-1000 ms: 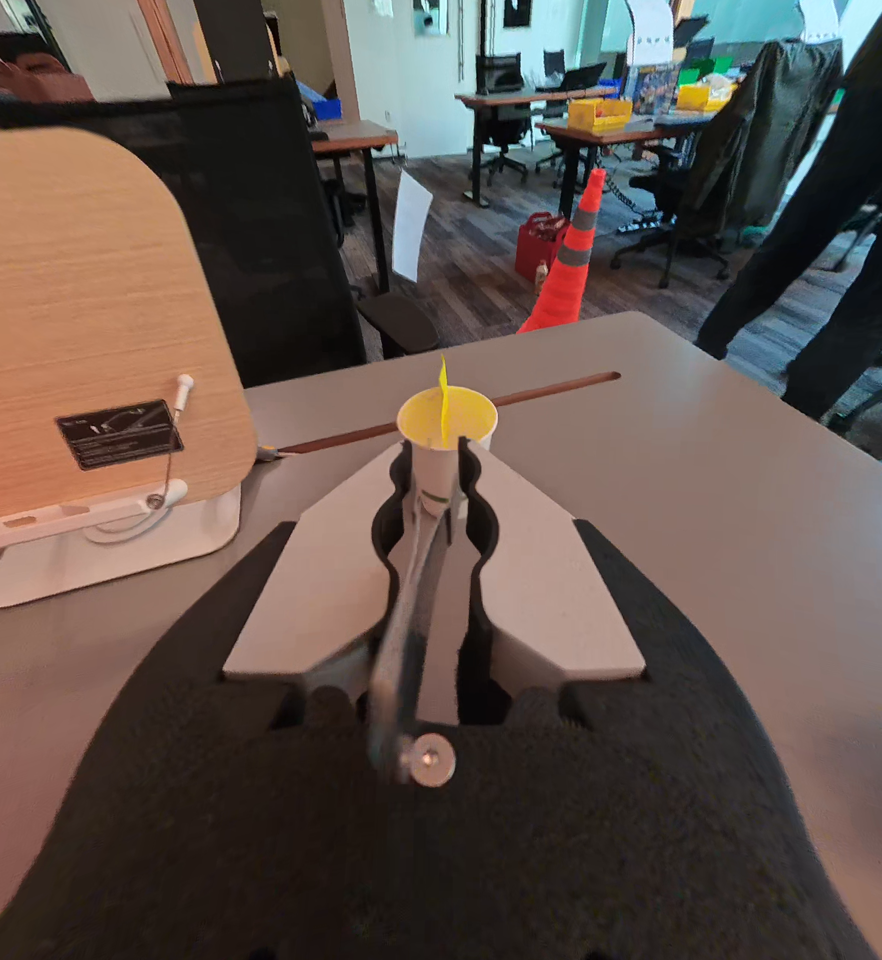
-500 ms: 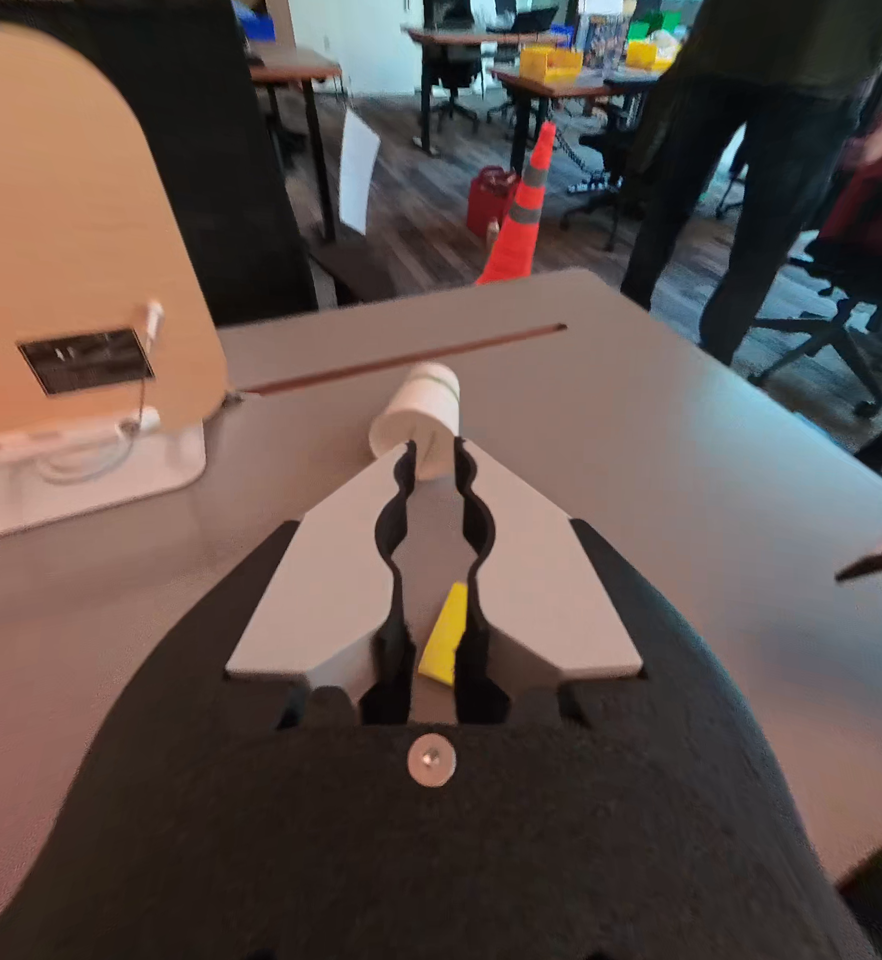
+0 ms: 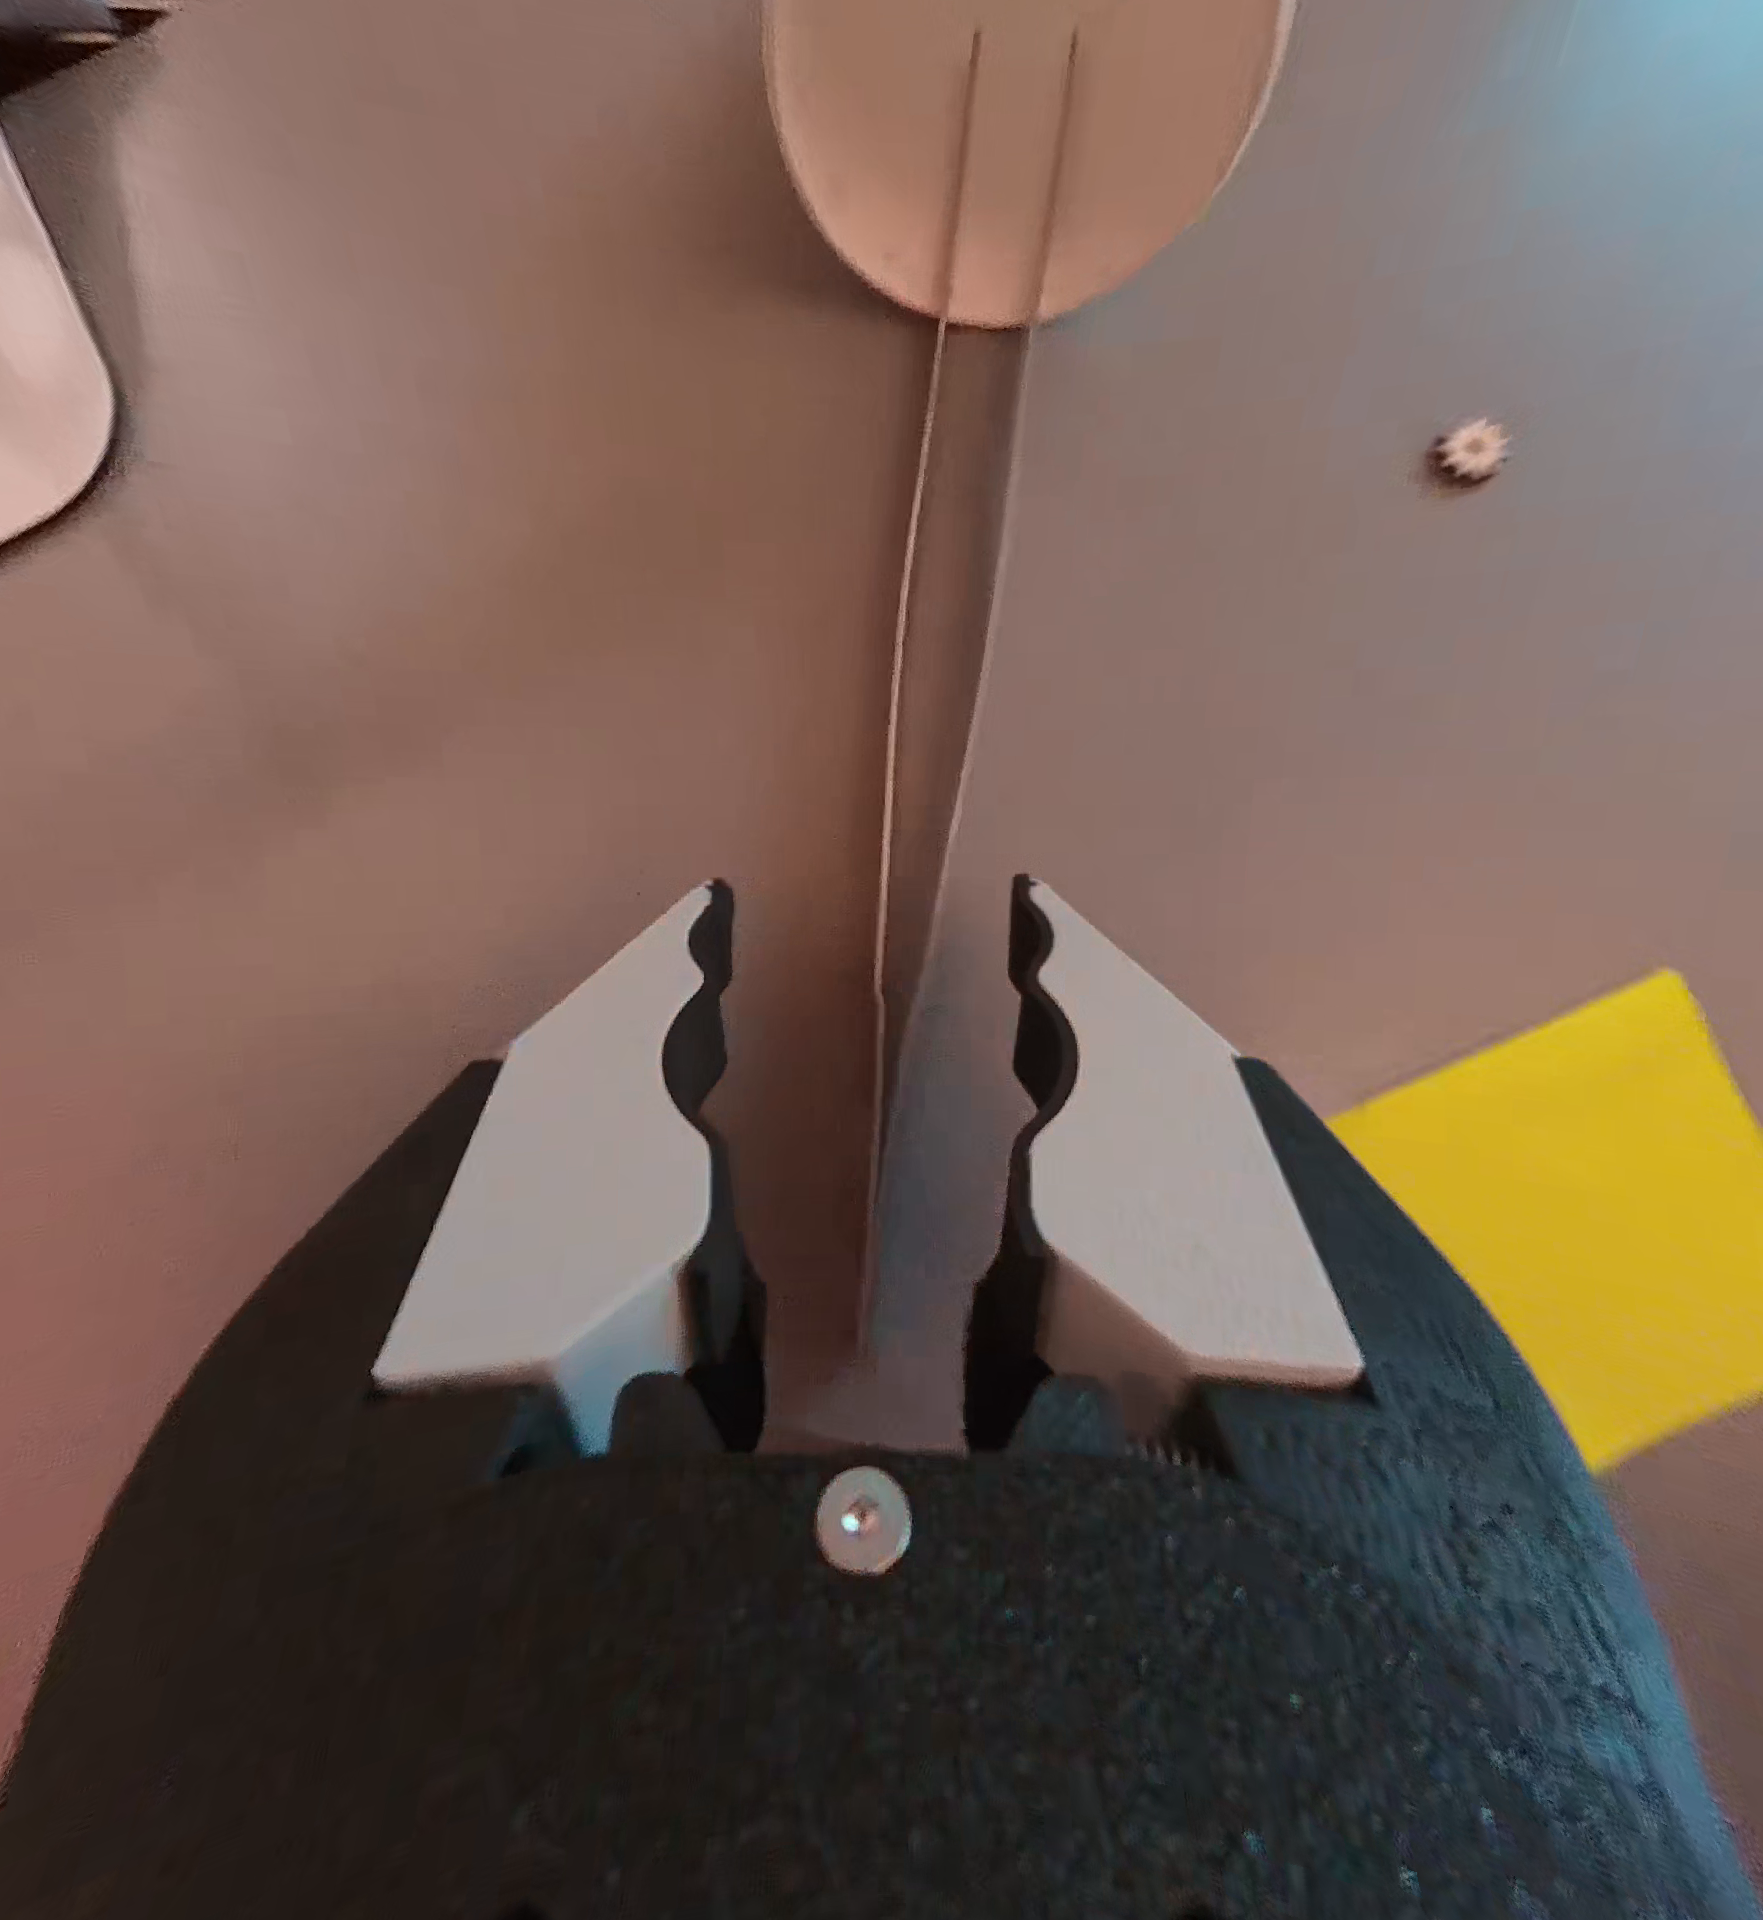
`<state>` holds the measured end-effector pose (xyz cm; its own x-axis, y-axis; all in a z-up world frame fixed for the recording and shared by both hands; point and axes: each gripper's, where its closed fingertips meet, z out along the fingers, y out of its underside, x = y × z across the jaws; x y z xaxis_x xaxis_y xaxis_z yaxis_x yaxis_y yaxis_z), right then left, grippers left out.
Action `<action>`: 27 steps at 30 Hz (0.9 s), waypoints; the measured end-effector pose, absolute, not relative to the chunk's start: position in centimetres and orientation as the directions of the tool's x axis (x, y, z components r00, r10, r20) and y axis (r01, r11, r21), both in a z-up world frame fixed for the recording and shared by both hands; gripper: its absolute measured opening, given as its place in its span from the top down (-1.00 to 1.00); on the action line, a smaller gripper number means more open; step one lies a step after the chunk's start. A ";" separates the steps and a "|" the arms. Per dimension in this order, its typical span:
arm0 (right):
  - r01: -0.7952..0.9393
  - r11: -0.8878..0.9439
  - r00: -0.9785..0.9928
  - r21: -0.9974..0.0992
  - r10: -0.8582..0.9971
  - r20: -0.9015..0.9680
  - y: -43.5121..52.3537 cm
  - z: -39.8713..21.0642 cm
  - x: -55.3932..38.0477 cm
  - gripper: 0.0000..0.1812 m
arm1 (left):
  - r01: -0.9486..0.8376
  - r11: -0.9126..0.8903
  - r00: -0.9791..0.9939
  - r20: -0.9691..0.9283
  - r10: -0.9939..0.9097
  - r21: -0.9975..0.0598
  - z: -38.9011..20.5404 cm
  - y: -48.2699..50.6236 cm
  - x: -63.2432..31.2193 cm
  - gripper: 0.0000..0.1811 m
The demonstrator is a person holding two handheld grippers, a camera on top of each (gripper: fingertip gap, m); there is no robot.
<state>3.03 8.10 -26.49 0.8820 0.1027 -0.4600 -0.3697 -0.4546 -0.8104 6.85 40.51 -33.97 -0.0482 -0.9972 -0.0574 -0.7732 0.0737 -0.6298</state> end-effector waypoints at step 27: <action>0.467 -0.334 0.884 -0.819 0.155 0.441 14.5 -21.8 3.3 0.26 | -0.817 0.397 -0.463 0.066 -0.884 -0.418 -21.3 25.4 -5.0 0.90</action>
